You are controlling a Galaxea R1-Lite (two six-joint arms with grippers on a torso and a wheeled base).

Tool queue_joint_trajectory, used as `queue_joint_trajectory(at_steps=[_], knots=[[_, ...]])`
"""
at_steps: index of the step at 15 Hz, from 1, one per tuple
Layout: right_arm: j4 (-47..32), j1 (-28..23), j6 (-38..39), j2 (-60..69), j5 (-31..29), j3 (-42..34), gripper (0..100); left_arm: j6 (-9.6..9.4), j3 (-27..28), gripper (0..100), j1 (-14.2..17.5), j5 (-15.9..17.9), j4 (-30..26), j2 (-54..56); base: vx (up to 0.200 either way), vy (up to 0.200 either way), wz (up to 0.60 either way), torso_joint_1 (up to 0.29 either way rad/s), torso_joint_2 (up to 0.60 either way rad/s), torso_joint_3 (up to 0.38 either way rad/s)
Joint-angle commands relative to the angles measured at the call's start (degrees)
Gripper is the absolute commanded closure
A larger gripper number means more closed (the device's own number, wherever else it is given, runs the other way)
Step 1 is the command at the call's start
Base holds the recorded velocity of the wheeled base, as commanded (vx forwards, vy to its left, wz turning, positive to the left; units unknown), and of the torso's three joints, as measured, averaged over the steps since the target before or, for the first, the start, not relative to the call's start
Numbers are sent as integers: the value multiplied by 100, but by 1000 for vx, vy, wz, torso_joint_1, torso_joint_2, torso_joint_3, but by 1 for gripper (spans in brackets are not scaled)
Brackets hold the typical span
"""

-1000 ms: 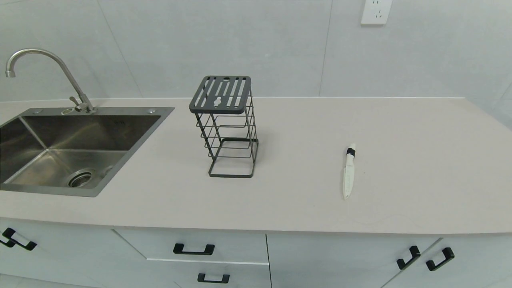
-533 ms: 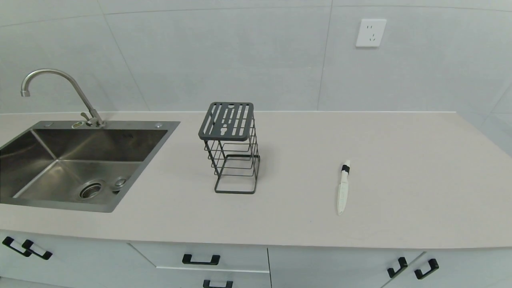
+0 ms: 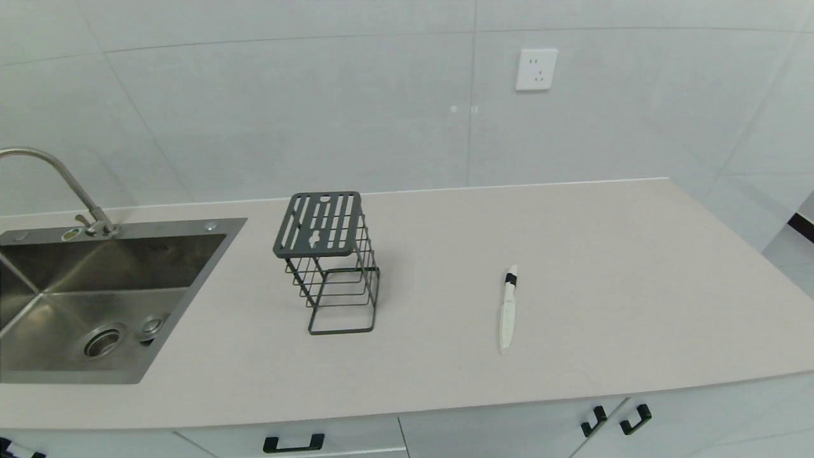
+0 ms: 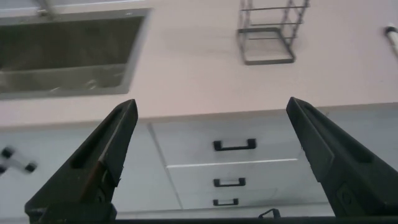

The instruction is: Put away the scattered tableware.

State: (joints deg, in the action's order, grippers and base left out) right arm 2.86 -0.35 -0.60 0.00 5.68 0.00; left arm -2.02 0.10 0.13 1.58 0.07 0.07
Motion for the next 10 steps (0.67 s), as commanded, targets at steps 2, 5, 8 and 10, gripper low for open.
queue_joint_trajectory(at_steps=[2, 5, 8, 10], knots=[[4, 0, -2, 0, 3, 0, 0, 53, -1, 0, 4, 0, 1, -7, 0, 0, 0, 0, 0, 0], [4, 0, -2, 0, 3, 0, 0, 71, -1, 0, 4, -9, 1, -7, 200, 0, 0, 4, 1, 1], [4, 0, -2, 0, 12, 0, 0, 79, -1, 0, 4, -18, 1, -7, 67, 0, 0, -2, -1, 1], [4, 0, -2, 0, 12, 0, 0, 79, -1, 0, 4, -18, 1, -7, 0, 0, 0, 0, 0, 0]])
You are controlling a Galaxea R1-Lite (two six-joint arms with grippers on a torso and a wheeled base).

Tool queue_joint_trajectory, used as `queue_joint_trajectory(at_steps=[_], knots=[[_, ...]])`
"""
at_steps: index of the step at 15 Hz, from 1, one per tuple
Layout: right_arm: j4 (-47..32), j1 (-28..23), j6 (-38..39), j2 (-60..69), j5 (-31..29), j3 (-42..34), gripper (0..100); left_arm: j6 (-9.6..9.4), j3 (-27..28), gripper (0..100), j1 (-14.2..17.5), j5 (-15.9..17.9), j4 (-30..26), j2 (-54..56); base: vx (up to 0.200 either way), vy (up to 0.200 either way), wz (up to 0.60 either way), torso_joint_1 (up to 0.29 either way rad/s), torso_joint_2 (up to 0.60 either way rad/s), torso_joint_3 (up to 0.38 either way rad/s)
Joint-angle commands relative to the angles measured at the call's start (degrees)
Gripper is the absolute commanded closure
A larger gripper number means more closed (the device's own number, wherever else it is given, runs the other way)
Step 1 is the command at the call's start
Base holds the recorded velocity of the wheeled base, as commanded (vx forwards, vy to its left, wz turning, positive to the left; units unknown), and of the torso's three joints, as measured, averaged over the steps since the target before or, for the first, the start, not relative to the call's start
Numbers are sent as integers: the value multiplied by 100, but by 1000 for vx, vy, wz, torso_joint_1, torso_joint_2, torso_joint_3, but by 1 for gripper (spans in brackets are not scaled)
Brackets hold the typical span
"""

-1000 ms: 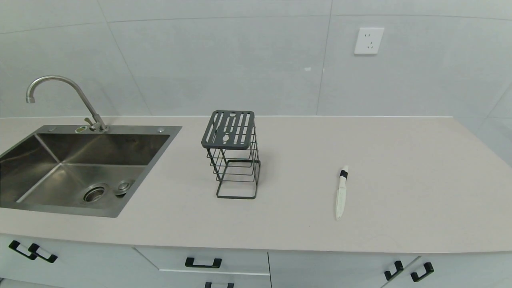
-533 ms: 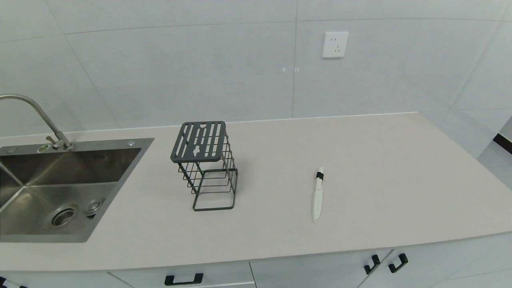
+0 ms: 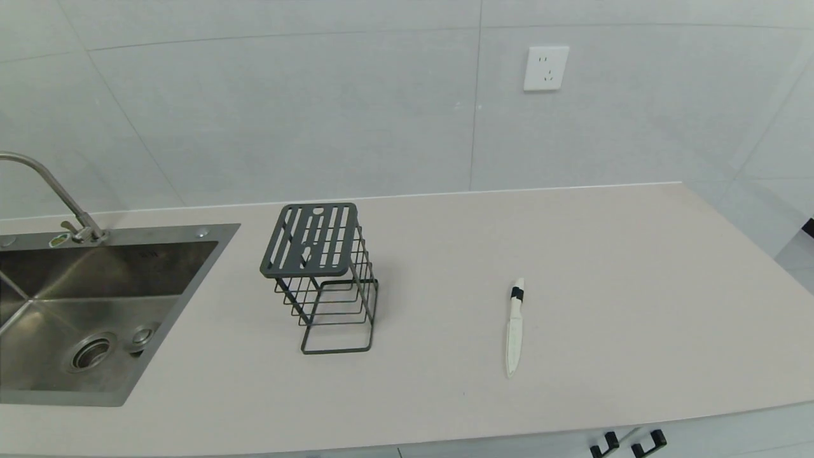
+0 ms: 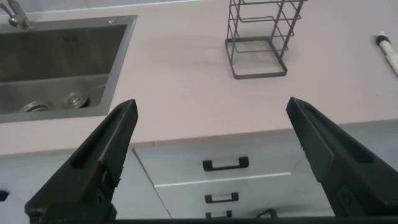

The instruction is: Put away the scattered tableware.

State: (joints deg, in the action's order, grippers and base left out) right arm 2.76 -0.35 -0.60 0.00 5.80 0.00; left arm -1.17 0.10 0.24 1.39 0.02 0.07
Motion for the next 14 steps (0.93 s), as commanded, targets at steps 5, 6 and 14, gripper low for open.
queue_joint_trajectory(at_steps=[5, 6, 14], knots=[[15, 9, -11, 0, 0, 0, 0, 73, -1, 0, -7, 2, 6, -7, 0, 0, 0, 0, 0, 0], [6, 0, -11, -9, 9, 0, 0, 82, -1, 0, -7, 2, 6, -7, 0, 0, 0, 0, 0, 0], [6, 0, -81, -9, 35, 0, 0, 73, -1, 0, -7, 2, 6, -7, 0, 0, 0, 62, -118, -55]])
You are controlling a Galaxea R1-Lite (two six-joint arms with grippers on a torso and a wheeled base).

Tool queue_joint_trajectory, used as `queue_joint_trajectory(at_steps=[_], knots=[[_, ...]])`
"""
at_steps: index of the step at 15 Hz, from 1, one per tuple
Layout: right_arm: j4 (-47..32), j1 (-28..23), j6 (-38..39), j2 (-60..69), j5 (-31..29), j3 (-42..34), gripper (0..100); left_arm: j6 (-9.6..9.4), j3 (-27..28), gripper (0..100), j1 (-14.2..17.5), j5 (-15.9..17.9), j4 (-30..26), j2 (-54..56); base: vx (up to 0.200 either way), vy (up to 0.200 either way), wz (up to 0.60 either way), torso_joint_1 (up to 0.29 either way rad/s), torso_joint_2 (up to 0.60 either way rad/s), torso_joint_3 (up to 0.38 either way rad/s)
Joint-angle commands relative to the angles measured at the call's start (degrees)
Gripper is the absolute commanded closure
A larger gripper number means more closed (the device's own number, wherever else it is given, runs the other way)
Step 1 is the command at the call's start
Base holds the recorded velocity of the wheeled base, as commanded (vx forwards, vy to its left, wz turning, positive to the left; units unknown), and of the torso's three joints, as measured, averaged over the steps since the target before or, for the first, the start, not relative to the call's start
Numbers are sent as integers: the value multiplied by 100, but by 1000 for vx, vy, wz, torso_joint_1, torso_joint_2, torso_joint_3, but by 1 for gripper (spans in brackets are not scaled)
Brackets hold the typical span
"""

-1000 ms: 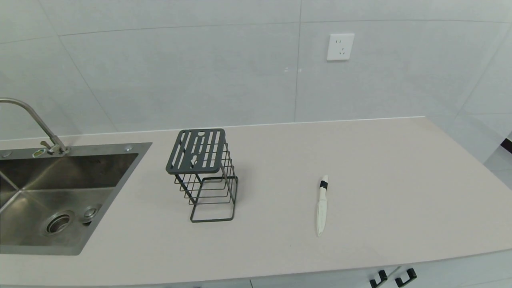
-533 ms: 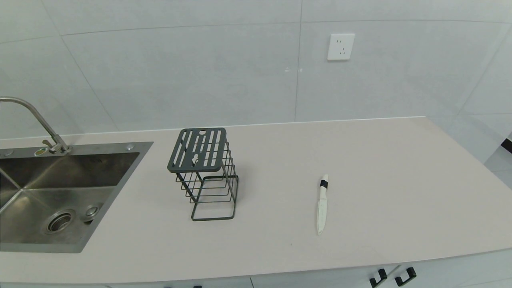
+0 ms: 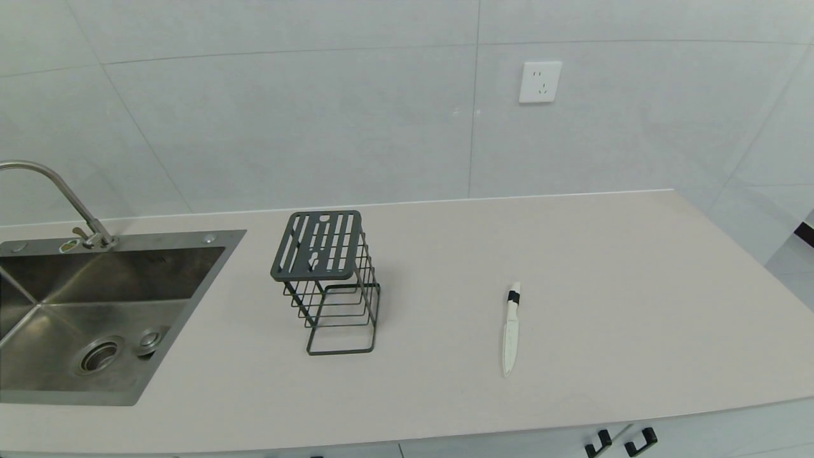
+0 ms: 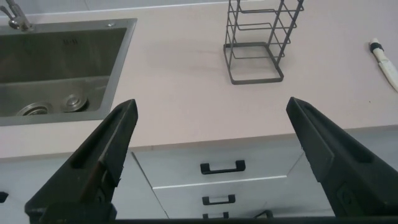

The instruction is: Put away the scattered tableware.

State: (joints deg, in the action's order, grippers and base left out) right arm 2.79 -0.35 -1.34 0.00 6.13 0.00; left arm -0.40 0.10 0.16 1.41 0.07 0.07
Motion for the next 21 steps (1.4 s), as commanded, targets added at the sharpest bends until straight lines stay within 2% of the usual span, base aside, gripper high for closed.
queue_joint_trajectory(at_steps=[1, 6, 12, 18, 21], knots=[[2, 9, -15, -9, 2, 0, 0, 5, -1, 0, 2, -1, 1, -7, 0, 0, 0, 0, 0, 0], [-7, 9, -42, -9, 143, 0, 0, 5, -1, 0, 2, -1, 1, -7, 0, 0, 0, 0, 0, 0], [-7, 0, -50, -9, 143, 0, 0, 14, -1, 0, 2, -1, 1, -7, 0, 0, 0, 192, -6, 170], [-7, 0, -112, -9, 160, 0, 0, 14, -1, 0, 2, -10, 1, -7, 0, 0, 0, 12, -2, 19], [-15, 9, -279, -9, 266, 0, 0, 111, -1, 0, 2, -10, 1, -7, 0, 0, 0, 0, 0, 0]])
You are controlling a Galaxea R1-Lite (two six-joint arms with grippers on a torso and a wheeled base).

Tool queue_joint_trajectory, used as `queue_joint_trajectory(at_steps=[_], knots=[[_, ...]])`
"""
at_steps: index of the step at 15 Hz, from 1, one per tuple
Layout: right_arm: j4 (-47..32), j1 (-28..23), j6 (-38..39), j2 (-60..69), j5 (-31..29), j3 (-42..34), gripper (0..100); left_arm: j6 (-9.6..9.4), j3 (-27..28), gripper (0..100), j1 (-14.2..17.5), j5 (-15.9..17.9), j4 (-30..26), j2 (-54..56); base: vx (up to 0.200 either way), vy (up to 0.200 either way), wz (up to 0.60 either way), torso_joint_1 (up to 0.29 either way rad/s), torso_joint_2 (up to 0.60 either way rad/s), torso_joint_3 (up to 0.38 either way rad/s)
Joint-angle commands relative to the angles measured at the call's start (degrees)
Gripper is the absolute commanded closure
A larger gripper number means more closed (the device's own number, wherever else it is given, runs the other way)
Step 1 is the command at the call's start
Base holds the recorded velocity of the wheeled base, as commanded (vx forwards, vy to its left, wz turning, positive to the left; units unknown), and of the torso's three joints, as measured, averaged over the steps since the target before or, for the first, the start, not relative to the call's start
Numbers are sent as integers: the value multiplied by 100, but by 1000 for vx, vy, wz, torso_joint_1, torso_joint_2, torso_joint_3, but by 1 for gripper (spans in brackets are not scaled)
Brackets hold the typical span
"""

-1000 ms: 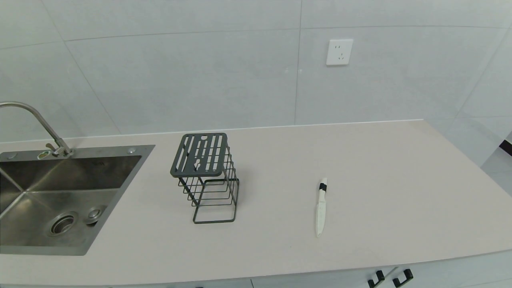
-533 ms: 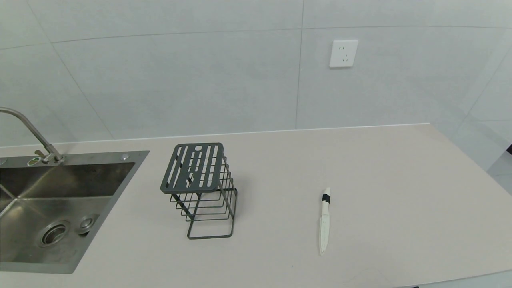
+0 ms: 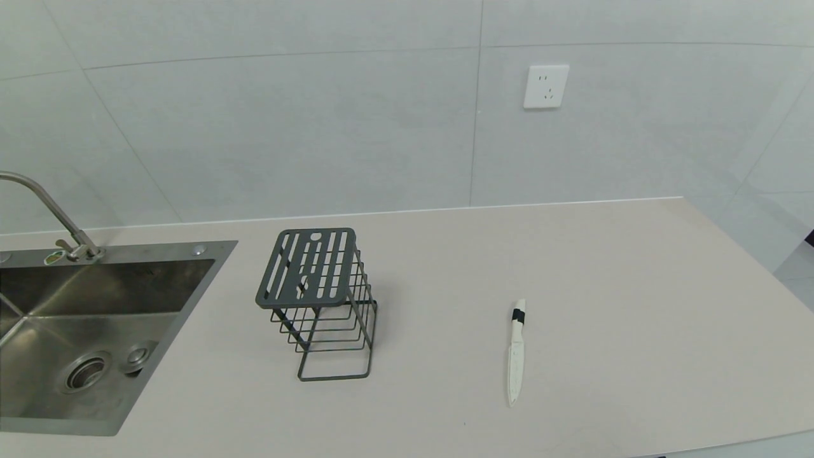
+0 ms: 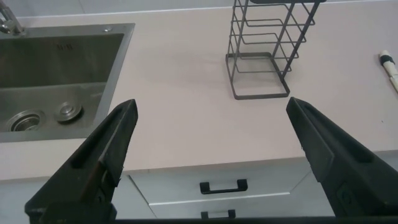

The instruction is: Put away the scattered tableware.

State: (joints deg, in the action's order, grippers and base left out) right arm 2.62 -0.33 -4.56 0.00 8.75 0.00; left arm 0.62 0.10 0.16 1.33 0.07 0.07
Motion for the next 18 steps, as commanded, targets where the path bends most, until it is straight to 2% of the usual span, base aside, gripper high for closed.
queue_joint_trajectory(at_steps=[1, 6, 8, 9, 13, 14, 16, 18], knots=[[-7, 7, -107, 0, 12, 0, 0, -1, -1, 0, 2, -1, 1, -7, 0, 0, 0, 0, 0, 0], [-60, -2, -291, 0, -93, 0, 0, -1, -1, 0, 2, -1, 1, -7, 0, 0, 0, 0, 0, 0], [801, 7, -282, -18, -111, 35, 0, -1, -1, 0, 2, -1, 1, -7, 0, 0, 0, 0, 0, 0], [942, 7, -282, -62, -102, 193, 0, 8, -1, 0, 2, -1, 1, -7, 0, 0, 0, 0, 0, 0], [898, 710, 60, -1169, 311, 466, 0, 17, -1, 0, 2, -1, 1, -7, 0, 0, 0, 0, 0, 0], [898, 798, 96, -1310, 329, 457, 0, 17, -1, 0, 2, -1, 1, -7, 0, 0, 0, 0, 0, 0], [898, 1290, 386, -2101, 434, 580, 0, 17, -1, 0, 2, -1, 1, -7, 0, 0, 0, 0, 0, 0], [898, 1483, 526, -2654, 443, 738, 0, 17, -1, 0, 2, -1, 1, -7, 0, 0, 0, 0, 0, 0]])
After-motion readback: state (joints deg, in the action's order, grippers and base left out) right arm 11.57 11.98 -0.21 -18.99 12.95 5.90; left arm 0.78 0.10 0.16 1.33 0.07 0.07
